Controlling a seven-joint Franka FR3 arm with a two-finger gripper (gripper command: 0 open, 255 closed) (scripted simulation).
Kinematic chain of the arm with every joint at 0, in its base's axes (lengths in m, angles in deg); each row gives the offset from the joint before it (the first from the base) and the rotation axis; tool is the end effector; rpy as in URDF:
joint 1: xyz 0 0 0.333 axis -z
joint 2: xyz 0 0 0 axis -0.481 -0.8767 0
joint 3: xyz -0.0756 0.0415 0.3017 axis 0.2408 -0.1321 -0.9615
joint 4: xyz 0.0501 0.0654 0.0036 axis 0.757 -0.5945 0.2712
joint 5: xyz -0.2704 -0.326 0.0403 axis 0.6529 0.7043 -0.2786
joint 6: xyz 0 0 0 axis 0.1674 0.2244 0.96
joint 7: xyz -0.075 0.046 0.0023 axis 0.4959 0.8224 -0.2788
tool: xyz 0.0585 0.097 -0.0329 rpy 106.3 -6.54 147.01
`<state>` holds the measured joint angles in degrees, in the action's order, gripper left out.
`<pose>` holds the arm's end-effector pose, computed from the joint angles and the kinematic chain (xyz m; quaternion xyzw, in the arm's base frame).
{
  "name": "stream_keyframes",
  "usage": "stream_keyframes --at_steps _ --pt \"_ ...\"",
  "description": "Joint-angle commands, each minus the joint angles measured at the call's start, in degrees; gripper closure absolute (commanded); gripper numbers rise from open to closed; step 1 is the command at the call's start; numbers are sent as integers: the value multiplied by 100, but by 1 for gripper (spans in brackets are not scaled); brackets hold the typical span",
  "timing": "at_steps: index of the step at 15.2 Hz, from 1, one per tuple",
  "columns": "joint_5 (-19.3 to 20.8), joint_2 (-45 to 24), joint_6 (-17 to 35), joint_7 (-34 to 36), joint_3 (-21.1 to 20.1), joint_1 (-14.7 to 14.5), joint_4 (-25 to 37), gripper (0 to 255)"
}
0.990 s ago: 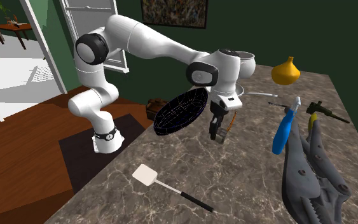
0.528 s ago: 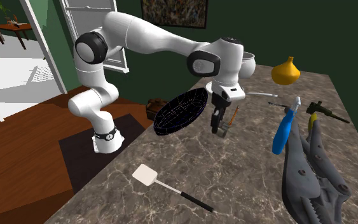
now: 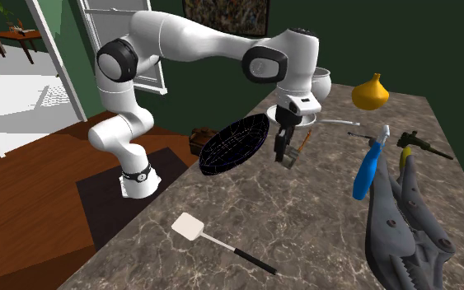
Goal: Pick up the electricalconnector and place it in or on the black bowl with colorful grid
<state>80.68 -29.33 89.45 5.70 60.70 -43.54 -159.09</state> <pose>0.5580 0.3563 0.5028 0.9769 0.2134 -0.0002 0.0064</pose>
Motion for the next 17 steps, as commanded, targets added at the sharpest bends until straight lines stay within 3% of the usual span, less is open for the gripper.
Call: stream_keyframes --at_steps 1,14,17 --pt "5 -19 -158 5 -6 -15 175 255" --pt "72 -223 -1222 12 -29 -117 1432 255" --pt "-227 649 -937 -82 -39 64 327 255"
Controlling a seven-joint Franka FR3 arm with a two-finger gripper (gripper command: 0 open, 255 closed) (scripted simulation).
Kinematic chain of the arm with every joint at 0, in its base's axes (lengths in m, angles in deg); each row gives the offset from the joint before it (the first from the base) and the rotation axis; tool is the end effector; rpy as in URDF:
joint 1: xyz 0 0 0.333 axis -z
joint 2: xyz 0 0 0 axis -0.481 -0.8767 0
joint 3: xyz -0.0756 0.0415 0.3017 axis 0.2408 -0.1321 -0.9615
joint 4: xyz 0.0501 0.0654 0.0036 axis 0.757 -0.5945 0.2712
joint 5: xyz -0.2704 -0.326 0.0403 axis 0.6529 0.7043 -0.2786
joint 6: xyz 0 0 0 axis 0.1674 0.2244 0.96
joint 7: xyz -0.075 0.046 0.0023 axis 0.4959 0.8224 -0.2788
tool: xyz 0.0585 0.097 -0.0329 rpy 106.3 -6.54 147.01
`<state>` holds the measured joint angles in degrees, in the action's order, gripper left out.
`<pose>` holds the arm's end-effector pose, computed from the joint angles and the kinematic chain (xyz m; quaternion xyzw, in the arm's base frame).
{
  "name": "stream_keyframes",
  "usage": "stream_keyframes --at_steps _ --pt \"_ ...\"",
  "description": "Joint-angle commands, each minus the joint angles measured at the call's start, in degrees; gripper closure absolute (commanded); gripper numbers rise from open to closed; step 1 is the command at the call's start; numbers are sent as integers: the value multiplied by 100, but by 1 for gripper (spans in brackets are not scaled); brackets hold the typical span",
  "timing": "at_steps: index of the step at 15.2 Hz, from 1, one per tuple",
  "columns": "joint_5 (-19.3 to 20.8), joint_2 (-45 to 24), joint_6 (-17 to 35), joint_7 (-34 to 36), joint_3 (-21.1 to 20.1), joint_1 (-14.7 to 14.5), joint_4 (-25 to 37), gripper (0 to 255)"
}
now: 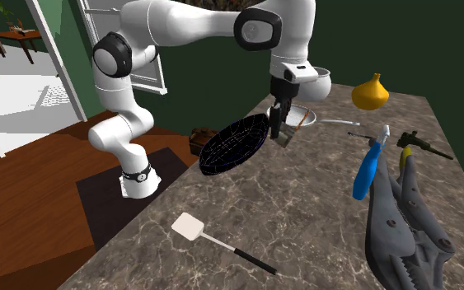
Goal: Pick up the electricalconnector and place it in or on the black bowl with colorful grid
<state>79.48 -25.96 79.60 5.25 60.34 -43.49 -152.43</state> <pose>0.5366 0.3476 0.5837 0.9769 0.2137 -0.0004 0.0063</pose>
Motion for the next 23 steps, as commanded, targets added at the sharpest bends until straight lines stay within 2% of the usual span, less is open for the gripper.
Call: stream_keyframes --at_steps 1,7,14,23 --pt "-203 585 114 -74 3 99 -659 255" --pt "-715 2111 279 -328 126 171 -2261 255" --pt "-1128 3747 75 -553 349 22 -3647 255" --pt "-1185 3844 752 -576 299 -17 -4419 255"
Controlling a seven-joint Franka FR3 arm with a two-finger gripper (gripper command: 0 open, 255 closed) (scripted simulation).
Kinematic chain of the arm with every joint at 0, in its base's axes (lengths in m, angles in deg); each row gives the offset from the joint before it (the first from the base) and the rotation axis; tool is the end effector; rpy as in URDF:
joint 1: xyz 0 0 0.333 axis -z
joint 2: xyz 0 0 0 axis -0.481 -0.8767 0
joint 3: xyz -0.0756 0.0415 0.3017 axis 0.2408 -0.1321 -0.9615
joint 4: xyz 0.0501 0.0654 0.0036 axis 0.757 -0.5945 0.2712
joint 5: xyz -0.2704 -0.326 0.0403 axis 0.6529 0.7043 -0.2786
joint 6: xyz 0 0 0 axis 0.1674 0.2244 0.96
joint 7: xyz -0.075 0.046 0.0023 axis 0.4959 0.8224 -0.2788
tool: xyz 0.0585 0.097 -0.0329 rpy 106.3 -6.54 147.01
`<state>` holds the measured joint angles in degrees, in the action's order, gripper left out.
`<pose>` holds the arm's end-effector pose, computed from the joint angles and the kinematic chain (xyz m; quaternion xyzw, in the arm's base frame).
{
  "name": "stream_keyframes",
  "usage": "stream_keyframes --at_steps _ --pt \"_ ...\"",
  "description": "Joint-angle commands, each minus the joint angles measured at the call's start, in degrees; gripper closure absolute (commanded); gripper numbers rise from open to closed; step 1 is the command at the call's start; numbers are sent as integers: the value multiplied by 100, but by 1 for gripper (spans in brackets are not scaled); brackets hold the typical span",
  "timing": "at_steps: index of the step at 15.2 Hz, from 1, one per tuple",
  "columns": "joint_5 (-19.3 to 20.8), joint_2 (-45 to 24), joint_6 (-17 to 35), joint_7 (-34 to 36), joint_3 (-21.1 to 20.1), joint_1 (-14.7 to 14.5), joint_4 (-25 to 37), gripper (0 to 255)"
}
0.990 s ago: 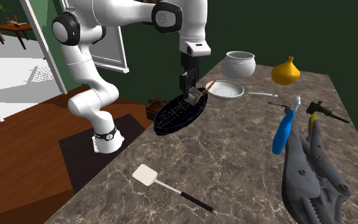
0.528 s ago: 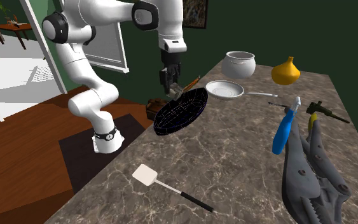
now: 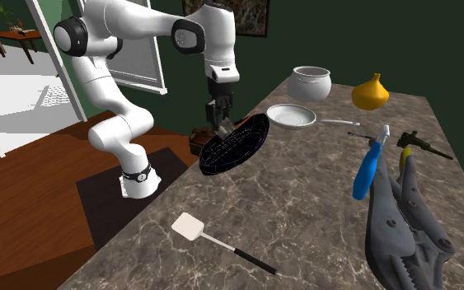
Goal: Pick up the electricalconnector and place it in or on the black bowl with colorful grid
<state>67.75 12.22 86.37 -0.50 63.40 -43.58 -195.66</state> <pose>0.3589 0.2635 0.5516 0.9770 0.2134 -0.0006 0.0065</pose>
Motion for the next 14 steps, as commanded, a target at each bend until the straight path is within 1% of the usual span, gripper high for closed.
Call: stream_keyframes --at_steps 1,7,14 --pt "-18 30 151 -3 -14 -12 -176 255" --pt "-51 33 581 -10 -58 -30 -609 255" --pt "-51 31 582 -9 -59 -30 -607 255"
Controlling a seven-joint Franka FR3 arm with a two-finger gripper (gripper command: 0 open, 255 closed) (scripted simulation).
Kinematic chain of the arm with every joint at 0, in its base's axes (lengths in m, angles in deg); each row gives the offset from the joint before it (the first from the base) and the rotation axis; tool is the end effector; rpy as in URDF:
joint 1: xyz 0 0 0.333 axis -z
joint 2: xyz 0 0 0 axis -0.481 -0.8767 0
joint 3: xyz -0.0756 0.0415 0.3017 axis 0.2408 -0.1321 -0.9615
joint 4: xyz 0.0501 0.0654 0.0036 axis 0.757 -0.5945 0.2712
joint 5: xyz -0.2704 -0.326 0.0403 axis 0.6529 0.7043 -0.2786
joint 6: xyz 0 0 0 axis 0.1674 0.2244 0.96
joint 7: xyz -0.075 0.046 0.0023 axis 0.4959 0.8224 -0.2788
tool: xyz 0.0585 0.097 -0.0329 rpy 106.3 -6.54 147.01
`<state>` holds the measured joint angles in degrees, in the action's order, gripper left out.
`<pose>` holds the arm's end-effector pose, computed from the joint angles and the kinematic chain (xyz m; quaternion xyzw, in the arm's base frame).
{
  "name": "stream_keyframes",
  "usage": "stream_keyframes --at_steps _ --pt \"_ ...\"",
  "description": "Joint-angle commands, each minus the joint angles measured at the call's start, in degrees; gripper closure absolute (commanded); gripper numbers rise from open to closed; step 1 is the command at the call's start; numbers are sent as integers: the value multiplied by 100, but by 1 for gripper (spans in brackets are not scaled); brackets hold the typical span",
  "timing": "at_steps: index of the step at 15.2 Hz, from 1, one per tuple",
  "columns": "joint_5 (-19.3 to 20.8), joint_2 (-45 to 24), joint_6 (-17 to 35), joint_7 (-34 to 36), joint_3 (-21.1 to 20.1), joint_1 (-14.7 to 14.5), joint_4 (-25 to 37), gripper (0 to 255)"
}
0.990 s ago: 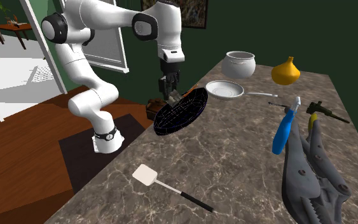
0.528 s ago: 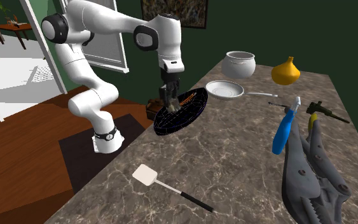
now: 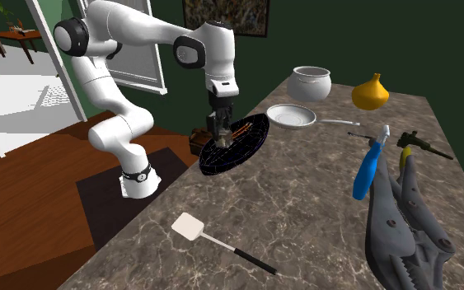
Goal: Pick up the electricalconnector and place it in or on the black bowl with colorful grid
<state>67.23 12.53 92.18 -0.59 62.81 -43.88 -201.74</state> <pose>0.3573 0.2629 0.5081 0.9770 0.2133 -0.0004 0.0064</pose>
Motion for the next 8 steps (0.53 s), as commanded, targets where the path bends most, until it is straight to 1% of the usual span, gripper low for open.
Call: stream_keyframes --at_steps 1,6,8 --pt "0 0 1 0 0 0 0 0" --pt "0 1 1 0 0 0 0 0" --pt "29 -1 -382 9 37 16 385 0"
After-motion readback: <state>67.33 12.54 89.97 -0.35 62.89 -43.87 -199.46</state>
